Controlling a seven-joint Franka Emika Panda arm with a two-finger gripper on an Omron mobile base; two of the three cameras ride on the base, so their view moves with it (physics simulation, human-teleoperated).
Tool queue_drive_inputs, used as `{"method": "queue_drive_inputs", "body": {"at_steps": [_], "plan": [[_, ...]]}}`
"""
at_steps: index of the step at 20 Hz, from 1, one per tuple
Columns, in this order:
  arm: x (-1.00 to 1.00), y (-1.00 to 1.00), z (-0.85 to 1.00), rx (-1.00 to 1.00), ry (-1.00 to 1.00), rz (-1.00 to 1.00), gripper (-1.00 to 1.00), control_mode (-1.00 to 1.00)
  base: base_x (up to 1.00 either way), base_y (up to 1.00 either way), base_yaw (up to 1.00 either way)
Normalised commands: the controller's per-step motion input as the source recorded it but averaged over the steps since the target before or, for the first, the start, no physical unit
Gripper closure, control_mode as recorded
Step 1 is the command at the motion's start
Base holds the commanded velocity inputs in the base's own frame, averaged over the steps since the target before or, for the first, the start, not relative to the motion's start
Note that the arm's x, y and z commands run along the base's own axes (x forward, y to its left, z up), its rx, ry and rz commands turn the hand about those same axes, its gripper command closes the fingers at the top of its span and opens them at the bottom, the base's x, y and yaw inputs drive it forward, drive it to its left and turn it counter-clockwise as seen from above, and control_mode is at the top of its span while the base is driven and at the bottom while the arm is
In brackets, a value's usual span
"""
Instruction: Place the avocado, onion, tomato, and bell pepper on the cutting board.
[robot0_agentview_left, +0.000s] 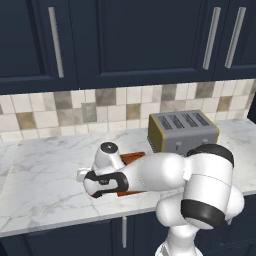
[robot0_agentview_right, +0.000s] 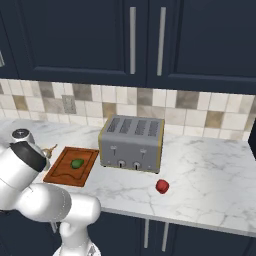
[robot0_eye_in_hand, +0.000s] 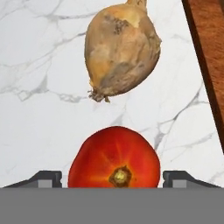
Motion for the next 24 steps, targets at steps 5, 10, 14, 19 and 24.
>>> {"method": "queue_drive_inputs", "body": {"at_steps": [5,10,14,19,24], "plan": [[0.0,0.0,0.3,0.0,-0.04,-0.01,1.0,-1.0,0.0,0.0,0.0],[0.0,-0.19,0.67,-0.01,-0.09,-0.07,1.0,-1.0,0.0,0.0,0.0],[0.08,-0.61,0.26,-0.02,-0.12,-0.08,1.0,-1.0,0.0,0.0,0.0],[0.47,-0.67,0.16,0.02,-0.08,-0.06,1.0,-1.0,0.0,0.0,0.0],[0.85,-0.37,0.09,0.07,0.02,0.0,1.0,-1.0,0.0,0.0,0.0]]}}
